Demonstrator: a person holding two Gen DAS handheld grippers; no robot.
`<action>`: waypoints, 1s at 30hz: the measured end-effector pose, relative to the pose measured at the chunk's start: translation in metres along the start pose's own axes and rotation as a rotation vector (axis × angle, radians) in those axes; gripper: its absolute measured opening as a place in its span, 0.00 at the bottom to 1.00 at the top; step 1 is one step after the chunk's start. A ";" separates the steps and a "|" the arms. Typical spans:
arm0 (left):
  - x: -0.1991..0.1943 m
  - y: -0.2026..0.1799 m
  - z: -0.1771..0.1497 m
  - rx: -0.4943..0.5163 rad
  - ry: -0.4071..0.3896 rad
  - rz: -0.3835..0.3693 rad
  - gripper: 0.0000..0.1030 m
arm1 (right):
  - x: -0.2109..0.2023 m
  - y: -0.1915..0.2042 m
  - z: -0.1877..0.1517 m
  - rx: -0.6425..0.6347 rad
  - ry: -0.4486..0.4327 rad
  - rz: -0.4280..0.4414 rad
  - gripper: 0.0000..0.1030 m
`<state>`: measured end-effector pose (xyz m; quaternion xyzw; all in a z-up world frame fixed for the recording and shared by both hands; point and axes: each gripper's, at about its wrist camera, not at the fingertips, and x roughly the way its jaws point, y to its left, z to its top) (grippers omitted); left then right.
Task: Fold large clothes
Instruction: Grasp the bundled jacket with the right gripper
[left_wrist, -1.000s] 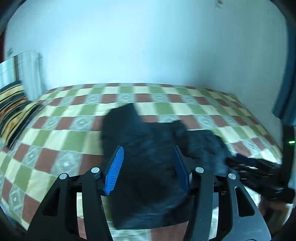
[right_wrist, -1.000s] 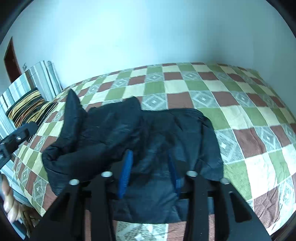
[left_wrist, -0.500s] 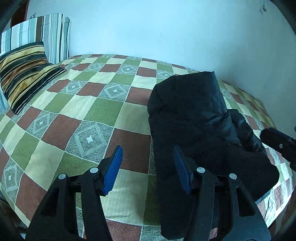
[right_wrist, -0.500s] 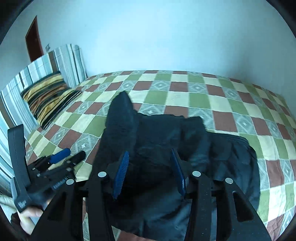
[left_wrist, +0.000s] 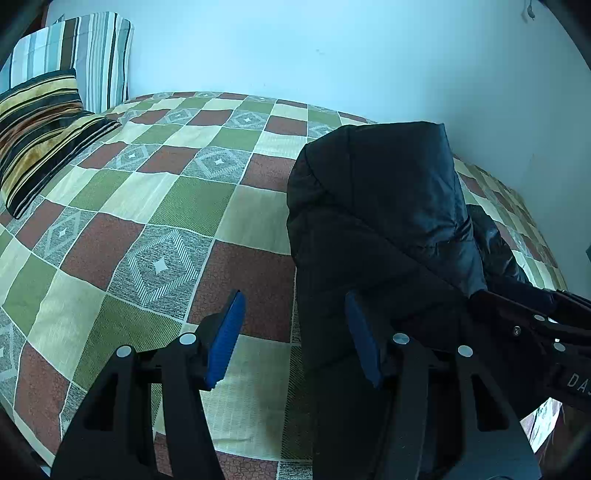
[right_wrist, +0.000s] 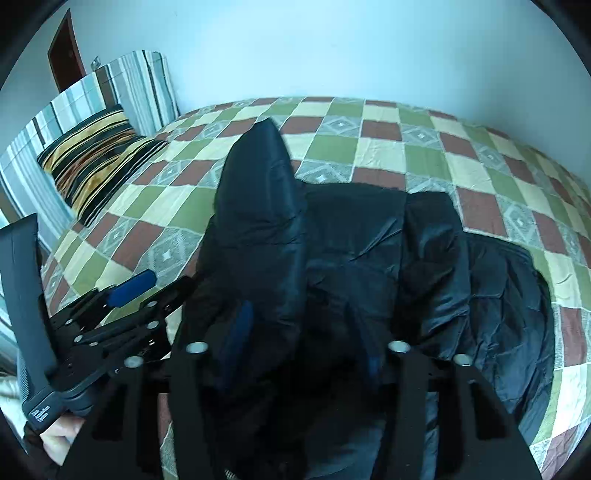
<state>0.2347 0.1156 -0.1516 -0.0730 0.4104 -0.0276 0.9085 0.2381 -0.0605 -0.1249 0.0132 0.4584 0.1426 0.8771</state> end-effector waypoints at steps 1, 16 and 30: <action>0.001 0.000 0.000 -0.001 0.001 0.000 0.54 | 0.001 0.001 -0.001 0.000 0.009 0.014 0.34; 0.002 0.001 0.001 0.002 0.003 0.004 0.54 | -0.005 0.001 -0.005 -0.008 -0.027 0.018 0.01; -0.006 -0.021 0.008 0.046 -0.015 -0.028 0.54 | -0.046 -0.061 -0.011 0.078 -0.118 -0.075 0.00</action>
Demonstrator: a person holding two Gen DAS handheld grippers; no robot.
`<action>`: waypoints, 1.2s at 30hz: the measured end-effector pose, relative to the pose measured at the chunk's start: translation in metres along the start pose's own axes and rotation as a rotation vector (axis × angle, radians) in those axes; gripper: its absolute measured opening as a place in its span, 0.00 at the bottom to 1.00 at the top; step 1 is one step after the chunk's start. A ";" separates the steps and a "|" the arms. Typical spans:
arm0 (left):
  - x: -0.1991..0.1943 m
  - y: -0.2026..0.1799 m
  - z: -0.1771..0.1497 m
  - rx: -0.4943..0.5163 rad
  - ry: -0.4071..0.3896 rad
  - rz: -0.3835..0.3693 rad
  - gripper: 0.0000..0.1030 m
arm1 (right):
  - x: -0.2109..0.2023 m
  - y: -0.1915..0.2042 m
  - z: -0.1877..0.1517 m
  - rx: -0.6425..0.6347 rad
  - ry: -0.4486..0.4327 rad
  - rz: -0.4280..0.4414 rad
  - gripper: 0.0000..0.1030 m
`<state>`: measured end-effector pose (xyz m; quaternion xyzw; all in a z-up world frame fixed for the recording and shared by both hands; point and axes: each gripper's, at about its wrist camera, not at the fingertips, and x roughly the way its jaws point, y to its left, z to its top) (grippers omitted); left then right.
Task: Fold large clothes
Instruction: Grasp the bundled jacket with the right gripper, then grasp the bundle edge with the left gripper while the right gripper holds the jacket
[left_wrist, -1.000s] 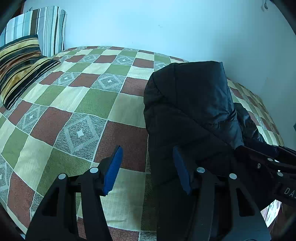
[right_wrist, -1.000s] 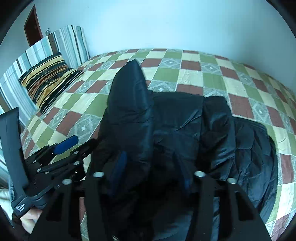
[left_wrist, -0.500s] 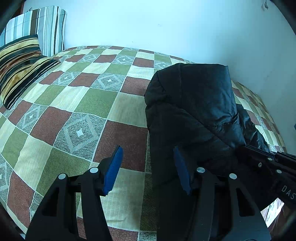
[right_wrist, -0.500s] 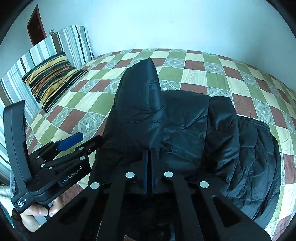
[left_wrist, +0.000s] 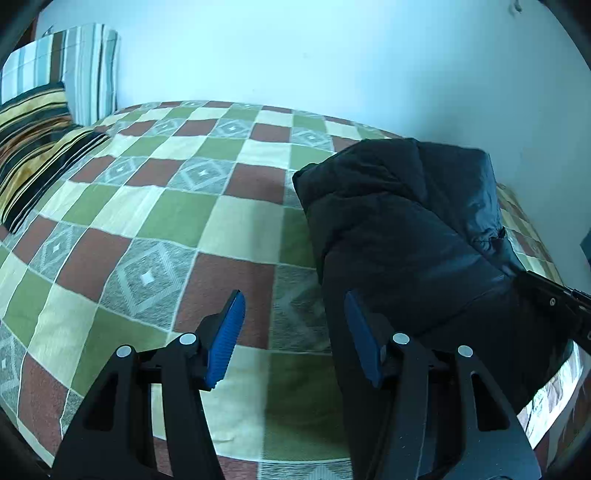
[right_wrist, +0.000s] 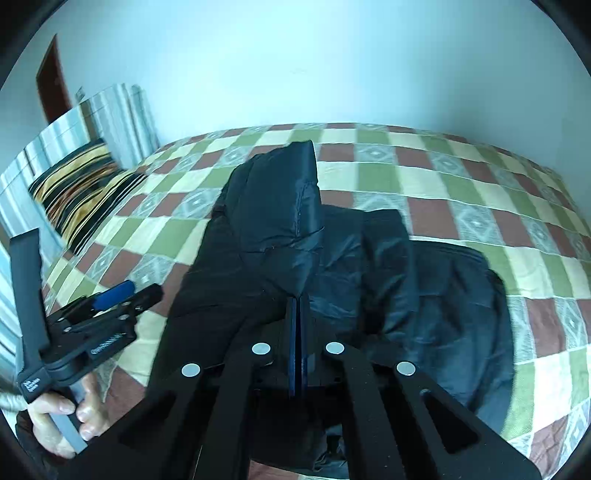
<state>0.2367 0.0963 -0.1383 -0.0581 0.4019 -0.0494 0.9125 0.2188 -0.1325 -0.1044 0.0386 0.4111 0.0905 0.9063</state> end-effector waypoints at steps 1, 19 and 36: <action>-0.001 -0.008 0.002 0.015 -0.003 -0.012 0.54 | -0.002 -0.008 -0.001 0.011 -0.004 -0.012 0.00; 0.035 -0.151 0.003 0.279 0.075 -0.156 0.55 | 0.001 -0.154 -0.048 0.224 0.080 -0.195 0.00; 0.057 -0.164 -0.003 0.297 0.092 -0.106 0.54 | -0.018 -0.209 -0.044 0.407 -0.018 -0.023 0.53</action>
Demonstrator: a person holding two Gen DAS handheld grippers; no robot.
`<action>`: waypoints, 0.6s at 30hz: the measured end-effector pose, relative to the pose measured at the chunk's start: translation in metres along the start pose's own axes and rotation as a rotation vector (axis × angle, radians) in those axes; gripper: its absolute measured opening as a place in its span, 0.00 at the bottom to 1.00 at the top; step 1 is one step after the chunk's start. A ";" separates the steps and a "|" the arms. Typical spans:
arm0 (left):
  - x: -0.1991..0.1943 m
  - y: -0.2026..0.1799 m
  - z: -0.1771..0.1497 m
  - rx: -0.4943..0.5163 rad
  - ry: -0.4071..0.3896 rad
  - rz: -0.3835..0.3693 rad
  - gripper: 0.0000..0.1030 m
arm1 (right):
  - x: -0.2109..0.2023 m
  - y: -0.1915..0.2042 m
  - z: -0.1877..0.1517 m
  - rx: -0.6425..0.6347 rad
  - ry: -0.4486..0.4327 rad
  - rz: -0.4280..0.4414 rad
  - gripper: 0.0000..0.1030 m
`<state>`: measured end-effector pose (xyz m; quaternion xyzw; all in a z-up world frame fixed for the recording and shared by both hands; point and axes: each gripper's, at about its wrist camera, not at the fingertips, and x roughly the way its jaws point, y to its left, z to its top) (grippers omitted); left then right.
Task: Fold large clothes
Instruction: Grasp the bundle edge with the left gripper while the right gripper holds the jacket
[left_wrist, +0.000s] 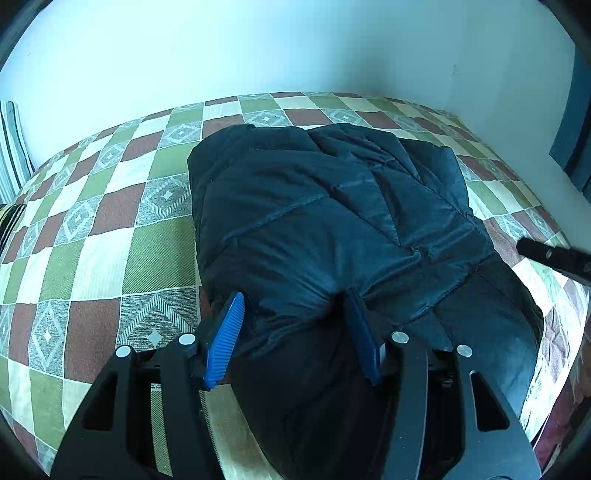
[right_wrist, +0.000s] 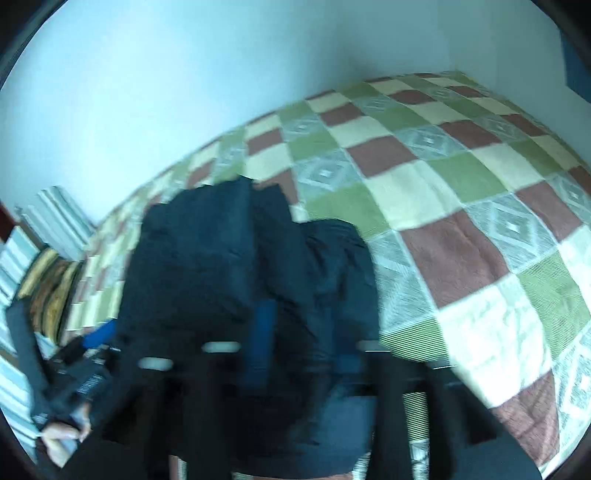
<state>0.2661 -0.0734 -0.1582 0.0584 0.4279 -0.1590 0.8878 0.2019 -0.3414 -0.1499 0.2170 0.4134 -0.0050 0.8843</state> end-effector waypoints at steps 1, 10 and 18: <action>0.000 -0.001 0.000 0.000 -0.001 0.001 0.54 | 0.002 0.003 0.001 -0.002 0.002 0.013 0.54; 0.000 -0.001 0.000 0.003 -0.005 0.004 0.54 | 0.041 0.023 -0.003 -0.048 0.118 0.071 0.39; 0.002 0.000 0.000 0.005 -0.009 0.012 0.54 | 0.051 0.040 -0.007 -0.137 0.168 0.054 0.32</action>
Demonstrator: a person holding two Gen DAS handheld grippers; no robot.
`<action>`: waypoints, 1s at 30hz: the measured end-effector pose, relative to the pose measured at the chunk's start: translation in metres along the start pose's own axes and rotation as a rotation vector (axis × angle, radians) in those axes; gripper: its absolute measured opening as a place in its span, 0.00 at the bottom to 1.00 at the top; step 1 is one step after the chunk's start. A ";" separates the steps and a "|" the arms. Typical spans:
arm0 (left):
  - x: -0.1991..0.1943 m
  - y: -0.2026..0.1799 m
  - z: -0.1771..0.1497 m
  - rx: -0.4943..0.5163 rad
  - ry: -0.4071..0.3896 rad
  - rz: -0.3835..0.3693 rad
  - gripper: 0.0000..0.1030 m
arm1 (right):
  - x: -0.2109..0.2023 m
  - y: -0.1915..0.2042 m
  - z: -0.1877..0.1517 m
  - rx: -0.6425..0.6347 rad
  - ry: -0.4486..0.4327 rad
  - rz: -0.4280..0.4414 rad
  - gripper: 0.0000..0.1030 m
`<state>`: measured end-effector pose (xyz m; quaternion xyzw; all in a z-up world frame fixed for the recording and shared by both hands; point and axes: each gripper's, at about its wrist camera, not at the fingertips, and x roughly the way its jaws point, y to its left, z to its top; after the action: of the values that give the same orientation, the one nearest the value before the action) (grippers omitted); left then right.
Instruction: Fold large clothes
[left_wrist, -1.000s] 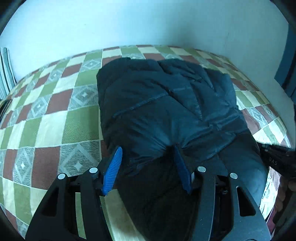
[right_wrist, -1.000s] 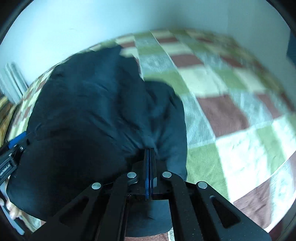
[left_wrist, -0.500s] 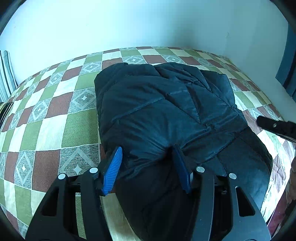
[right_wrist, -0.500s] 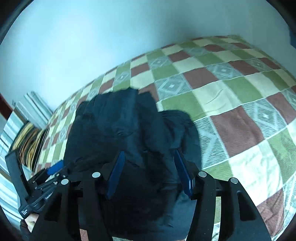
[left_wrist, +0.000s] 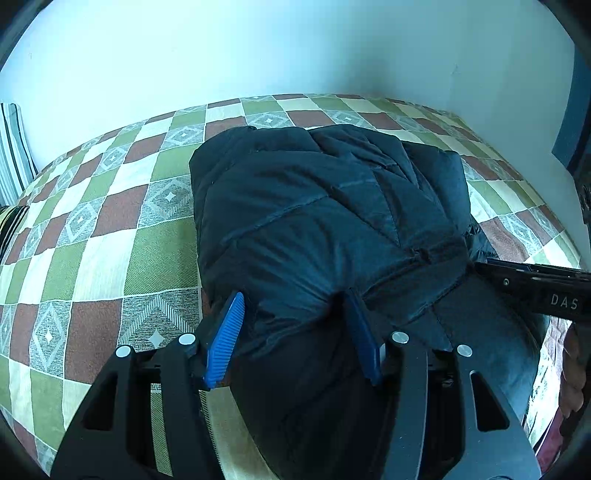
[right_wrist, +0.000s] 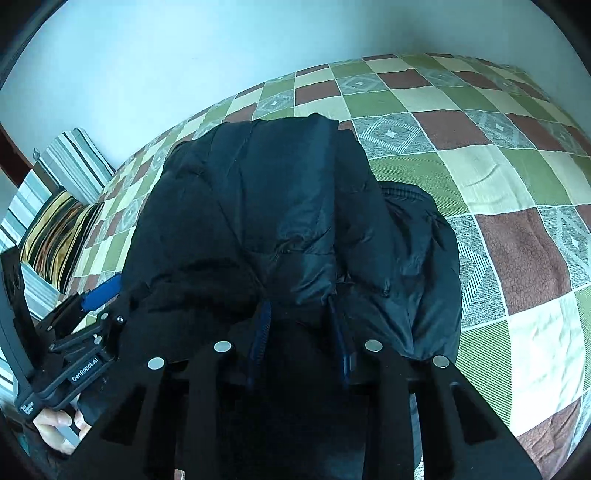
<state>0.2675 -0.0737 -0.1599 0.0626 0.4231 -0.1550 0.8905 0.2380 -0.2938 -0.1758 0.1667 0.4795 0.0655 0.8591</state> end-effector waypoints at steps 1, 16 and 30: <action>0.000 0.001 0.000 -0.002 0.001 -0.002 0.54 | -0.001 -0.002 0.002 0.006 -0.003 -0.002 0.40; -0.031 -0.008 0.012 0.003 -0.072 0.001 0.54 | -0.041 -0.010 -0.010 0.025 -0.103 -0.072 0.05; 0.051 -0.044 -0.001 0.107 0.105 0.018 0.58 | 0.025 -0.057 -0.032 0.067 0.022 -0.150 0.06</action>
<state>0.2823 -0.1266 -0.1993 0.1222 0.4599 -0.1658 0.8638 0.2216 -0.3336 -0.2313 0.1584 0.5021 -0.0135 0.8501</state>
